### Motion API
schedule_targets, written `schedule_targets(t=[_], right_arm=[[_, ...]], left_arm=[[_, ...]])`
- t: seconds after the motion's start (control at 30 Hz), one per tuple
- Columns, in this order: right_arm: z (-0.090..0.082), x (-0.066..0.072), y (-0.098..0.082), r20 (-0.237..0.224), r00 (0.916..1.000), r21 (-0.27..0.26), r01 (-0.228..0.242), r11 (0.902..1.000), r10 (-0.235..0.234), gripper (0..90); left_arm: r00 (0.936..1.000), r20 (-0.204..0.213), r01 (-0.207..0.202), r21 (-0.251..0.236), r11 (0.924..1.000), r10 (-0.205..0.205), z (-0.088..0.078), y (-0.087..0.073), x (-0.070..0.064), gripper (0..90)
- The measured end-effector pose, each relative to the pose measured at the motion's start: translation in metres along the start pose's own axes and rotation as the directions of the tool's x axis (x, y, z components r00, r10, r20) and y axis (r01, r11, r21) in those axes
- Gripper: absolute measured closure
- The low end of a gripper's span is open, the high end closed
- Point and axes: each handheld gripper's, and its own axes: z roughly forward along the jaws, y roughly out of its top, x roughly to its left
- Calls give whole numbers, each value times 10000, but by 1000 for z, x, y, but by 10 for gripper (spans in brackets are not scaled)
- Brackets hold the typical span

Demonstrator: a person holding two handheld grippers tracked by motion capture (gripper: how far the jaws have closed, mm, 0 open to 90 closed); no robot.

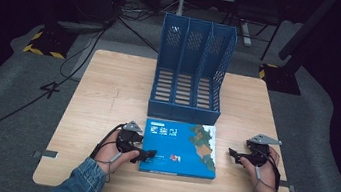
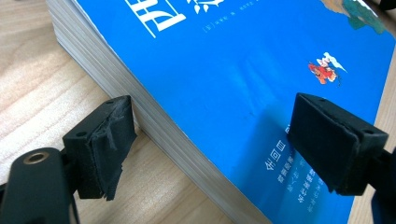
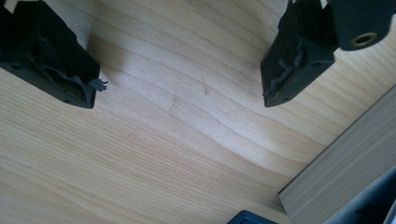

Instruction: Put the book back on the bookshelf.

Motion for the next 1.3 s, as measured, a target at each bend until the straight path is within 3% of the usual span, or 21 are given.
schedule_targets(t=[0.17,0.27,0.4,0.47,0.7,0.9,1.1,1.17,1.3], right_arm=[[0,0,0,-3,10000,-4,7,10000,-7,119],[0,0,0,0,10000,-9,-3,10000,3,119],[0,0,0,-6,10000,-10,2,10000,-2,119],[0,0,0,-6,10000,-12,2,10000,-2,119],[1,0,0,-4,10000,-14,-2,10000,2,119],[1,1,0,-13,10000,-13,0,10000,0,119],[1,1,1,-4,10000,-16,-6,10000,6,119],[1,1,1,-2,10000,-15,-6,10000,6,119],[1,2,1,-6,10000,-4,-13,10000,13,119]], left_arm=[[10000,-29,-36,9,10000,36,0,1,-1,152],[9967,-420,-696,-162,9974,689,-1,2,-3,159],[9940,-556,-949,-122,9954,941,-2,3,-5,169],[9952,-470,-862,-105,9962,856,-3,3,-4,176],[9894,-747,-1279,-369,9911,1249,-13,6,-4,341],[9877,-529,-1514,-845,9849,1473,-19,9,-9,359],[9852,-583,-1639,-406,9856,1615,-13,11,-3,359],[9806,-635,-1905,-861,9779,1854,-12,13,1,362],[9865,-224,-1637,-1912,9678,1624,-7,16,5,353]])
